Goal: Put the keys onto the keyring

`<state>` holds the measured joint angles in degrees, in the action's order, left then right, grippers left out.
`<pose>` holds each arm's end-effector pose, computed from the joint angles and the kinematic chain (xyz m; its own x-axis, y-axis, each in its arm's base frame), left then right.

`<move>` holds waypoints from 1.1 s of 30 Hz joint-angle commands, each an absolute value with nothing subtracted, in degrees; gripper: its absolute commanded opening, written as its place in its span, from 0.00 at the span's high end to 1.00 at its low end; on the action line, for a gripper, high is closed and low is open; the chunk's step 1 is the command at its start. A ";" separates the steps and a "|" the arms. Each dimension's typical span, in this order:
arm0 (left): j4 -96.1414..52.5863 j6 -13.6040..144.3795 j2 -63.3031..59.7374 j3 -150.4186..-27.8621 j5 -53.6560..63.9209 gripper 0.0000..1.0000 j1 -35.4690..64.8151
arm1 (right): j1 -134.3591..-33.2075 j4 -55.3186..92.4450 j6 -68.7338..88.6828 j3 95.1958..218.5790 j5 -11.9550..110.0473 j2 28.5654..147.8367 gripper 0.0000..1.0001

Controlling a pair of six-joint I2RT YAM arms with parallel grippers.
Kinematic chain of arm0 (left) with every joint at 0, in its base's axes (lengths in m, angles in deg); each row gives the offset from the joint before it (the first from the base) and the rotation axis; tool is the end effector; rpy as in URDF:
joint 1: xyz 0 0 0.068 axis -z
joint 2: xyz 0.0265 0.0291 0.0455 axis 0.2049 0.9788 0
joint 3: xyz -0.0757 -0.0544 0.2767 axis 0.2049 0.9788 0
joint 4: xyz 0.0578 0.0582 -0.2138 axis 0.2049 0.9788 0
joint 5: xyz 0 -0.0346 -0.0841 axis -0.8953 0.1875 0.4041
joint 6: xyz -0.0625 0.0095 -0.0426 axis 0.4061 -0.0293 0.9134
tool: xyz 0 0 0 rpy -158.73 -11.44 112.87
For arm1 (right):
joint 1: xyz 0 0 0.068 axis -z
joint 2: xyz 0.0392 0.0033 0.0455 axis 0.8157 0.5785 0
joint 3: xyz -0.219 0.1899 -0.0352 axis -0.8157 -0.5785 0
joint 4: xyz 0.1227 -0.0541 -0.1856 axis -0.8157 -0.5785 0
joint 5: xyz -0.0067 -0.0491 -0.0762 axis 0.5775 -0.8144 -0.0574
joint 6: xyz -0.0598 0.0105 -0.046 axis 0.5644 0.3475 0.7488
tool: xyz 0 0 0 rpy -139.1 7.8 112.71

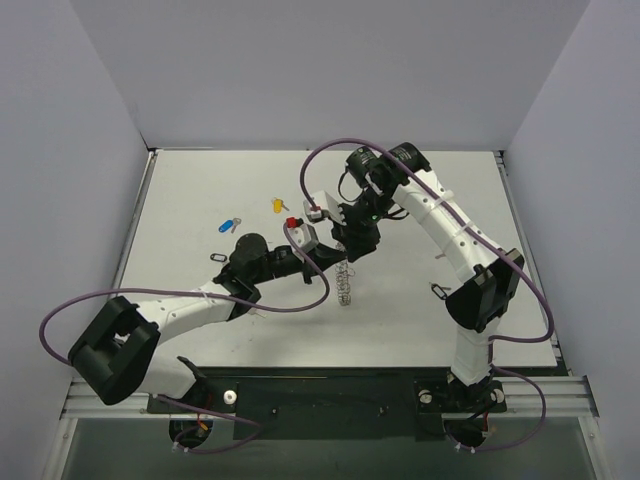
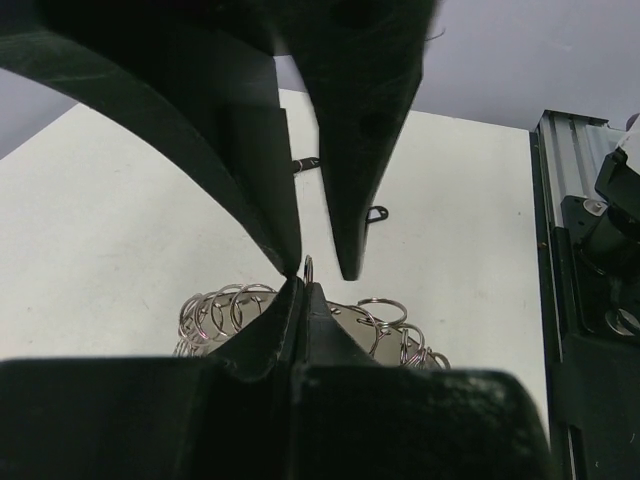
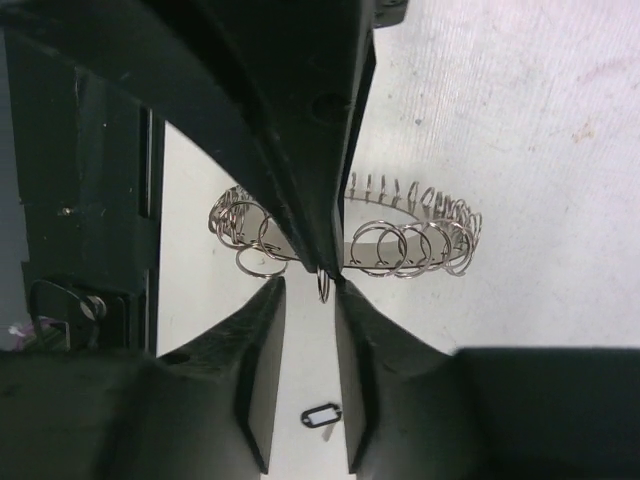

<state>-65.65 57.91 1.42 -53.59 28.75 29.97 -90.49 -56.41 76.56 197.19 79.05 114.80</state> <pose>0.1926 -0.2178 0.3047 -0.0169 -0.0663 -0.9977 0.9599 0.2780 -0.0347 0.2636 0.2390 0.3580 0.1890 -0.7075 -0.6810 -0.9758 -0.2129 -0.0496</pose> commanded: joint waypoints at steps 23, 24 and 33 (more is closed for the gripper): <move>-87.44 74.20 -8.90 -46.15 42.83 1.00 23.42 | -78.30 -69.17 86.75 183.83 97.83 104.59 0.55; -86.83 74.55 -8.90 -46.32 43.10 1.00 23.33 | -78.21 -69.17 86.84 183.56 97.66 104.50 0.54; -72.71 72.27 -12.49 -48.35 42.66 1.00 21.66 | -73.13 -68.47 87.72 179.43 98.88 101.96 0.54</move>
<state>-78.15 72.75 -9.16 -45.48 42.17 22.70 -76.26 -55.78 86.04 181.26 95.69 106.21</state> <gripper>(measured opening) 0.018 0.456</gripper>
